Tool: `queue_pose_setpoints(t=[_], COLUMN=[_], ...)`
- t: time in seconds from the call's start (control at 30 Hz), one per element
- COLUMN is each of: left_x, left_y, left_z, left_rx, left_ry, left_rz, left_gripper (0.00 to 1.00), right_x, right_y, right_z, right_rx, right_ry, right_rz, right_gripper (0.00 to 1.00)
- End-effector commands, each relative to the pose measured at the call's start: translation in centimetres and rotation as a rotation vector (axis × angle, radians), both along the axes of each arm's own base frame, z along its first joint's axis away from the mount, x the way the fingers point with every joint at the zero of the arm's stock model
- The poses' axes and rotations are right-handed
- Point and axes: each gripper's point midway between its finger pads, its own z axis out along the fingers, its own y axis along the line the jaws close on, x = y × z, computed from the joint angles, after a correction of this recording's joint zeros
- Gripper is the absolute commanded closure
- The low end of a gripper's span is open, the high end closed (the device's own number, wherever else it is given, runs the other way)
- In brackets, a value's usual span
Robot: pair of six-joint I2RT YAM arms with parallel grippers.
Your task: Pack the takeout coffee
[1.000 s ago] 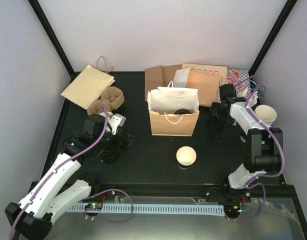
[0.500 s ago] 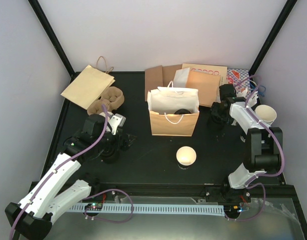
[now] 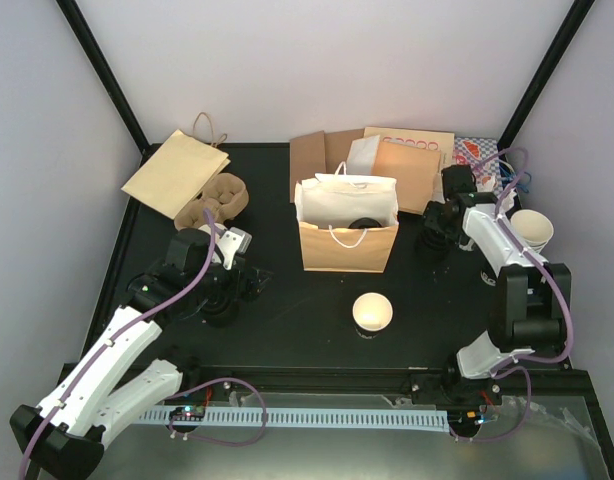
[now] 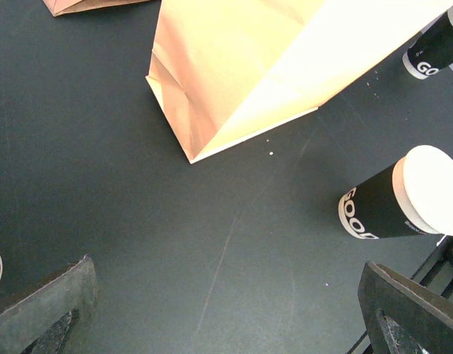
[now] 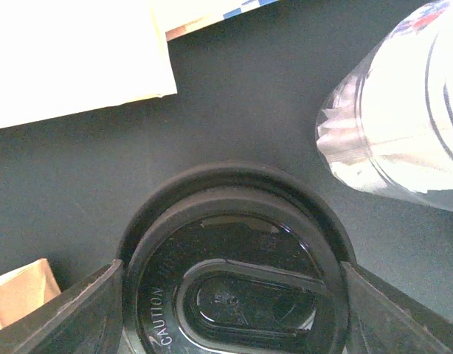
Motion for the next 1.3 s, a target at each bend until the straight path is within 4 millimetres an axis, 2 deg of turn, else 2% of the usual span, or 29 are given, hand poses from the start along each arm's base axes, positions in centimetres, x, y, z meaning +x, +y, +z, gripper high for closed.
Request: queue_pose_setpoints(t=[0.0,0.13,0.27,0.53,0.77,0.93,1.07,1.27], left_x=[0.2,0.2,0.2,0.2,0.5,0.4,0.1,0.7], left_y=[-0.2,-0.2,-0.2,-0.1,0.4,0.2,-0.6,-0.1], left_z=[1.1,1.1,1.1,1.1,1.4,1.6,1.1,0.5], left_rx=[-0.021,-0.02,-0.019,-0.017,-0.026,-0.078,-0.154,-0.177], left_ry=[-0.038,-0.039,-0.04,-0.042,-0.047,0.009,0.077,0.095], left_rz=[-0.001,0.0,0.001,0.003,0.05,0.092,0.099,0.178], left_gripper=[0.01,0.01,0.01,0.01,0.01,0.01,0.01,0.01], right_x=[0.4,-0.1,-1.5,-6.4,-11.6,-15.1,-17.1,-19.7], right_y=[0.2,0.7,1.7,4.4,6.9,9.3,10.6,11.2], right_z=[2.6,4.0,5.6,7.9,7.6,6.6,5.9,5.5], right_rx=[0.013,0.022,0.029,0.02,0.026,0.066,0.08,0.106], right_ry=[-0.056,-0.072,-0.097,-0.119,-0.088,-0.063,-0.035,-0.006], right_rz=[0.019,0.051,0.096,0.211,0.309,0.395,0.448,0.501], right_gripper=[0.23,0.24,0.24,0.25,0.25,0.25,0.25,0.26])
